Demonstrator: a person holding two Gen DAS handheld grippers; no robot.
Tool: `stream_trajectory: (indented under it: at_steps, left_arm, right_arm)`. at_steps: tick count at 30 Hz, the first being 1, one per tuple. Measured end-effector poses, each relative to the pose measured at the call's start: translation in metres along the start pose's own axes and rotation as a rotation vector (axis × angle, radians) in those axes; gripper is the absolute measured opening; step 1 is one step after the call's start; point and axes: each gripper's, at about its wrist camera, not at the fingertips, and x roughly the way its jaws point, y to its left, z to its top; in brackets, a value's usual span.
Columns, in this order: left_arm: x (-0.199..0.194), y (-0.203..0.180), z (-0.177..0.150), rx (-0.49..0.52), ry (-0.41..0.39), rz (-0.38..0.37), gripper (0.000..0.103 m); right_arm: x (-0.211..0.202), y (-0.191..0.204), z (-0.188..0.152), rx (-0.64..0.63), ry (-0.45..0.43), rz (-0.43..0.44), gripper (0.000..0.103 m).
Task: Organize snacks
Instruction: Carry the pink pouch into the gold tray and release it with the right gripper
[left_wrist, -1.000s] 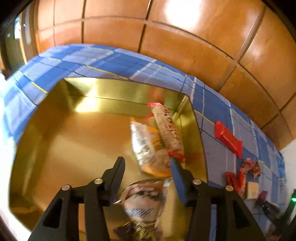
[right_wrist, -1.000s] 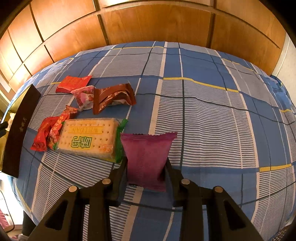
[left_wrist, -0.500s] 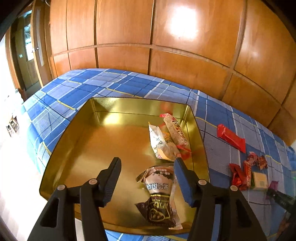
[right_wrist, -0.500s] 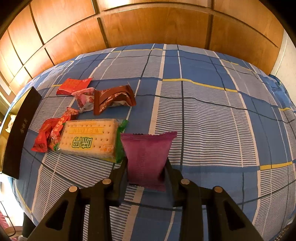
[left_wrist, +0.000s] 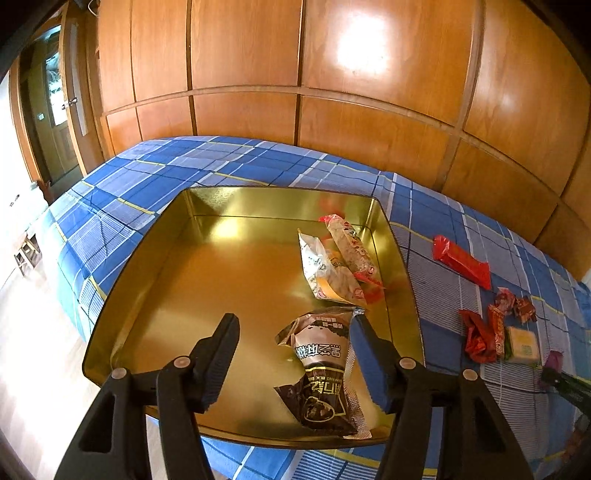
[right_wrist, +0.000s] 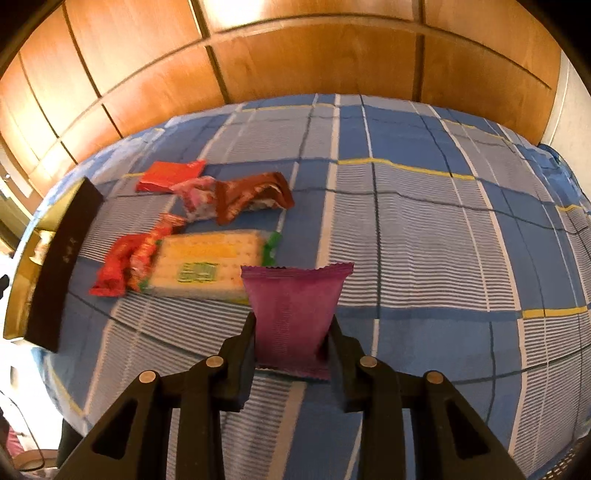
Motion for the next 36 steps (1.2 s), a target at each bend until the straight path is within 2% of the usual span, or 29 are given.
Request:
stream_trajectory:
  at_steps: [7, 14, 19, 22, 27, 31, 36]
  left_arm:
    - [0.004, 0.016, -0.001, -0.049, 0.009, 0.022, 0.063]
    - [0.004, 0.046, -0.003, -0.110, 0.008, 0.075, 0.063]
    - [0.004, 0.058, -0.006, -0.135, 0.010, 0.087, 0.063]
    - [0.003, 0.060, -0.006, -0.137, 0.006, 0.087, 0.063]
    - [0.003, 0.064, -0.008, -0.139, 0.008, 0.088, 0.063]
    - [0.006, 0.066, -0.012, -0.139, 0.020, 0.090, 0.063]
    - [0.008, 0.065, -0.013, -0.141, 0.027, 0.087, 0.063]
  right_arm:
    - [-0.026, 0.050, 0.007, -0.120, -0.051, 0.134, 0.033]
    - [-0.039, 0.148, 0.010, -0.336, -0.056, 0.330, 0.033]
    - [-0.038, 0.215, 0.009, -0.456, -0.034, 0.434, 0.033]
    - [-0.031, 0.253, 0.008, -0.526, -0.017, 0.461, 0.034]
    - [-0.009, 0.285, 0.005, -0.582, 0.032, 0.452, 0.038]
    - [0.008, 0.290, 0.001, -0.580, 0.065, 0.428, 0.039]
    - [0.006, 0.283, 0.000, -0.552, 0.057, 0.451, 0.042]
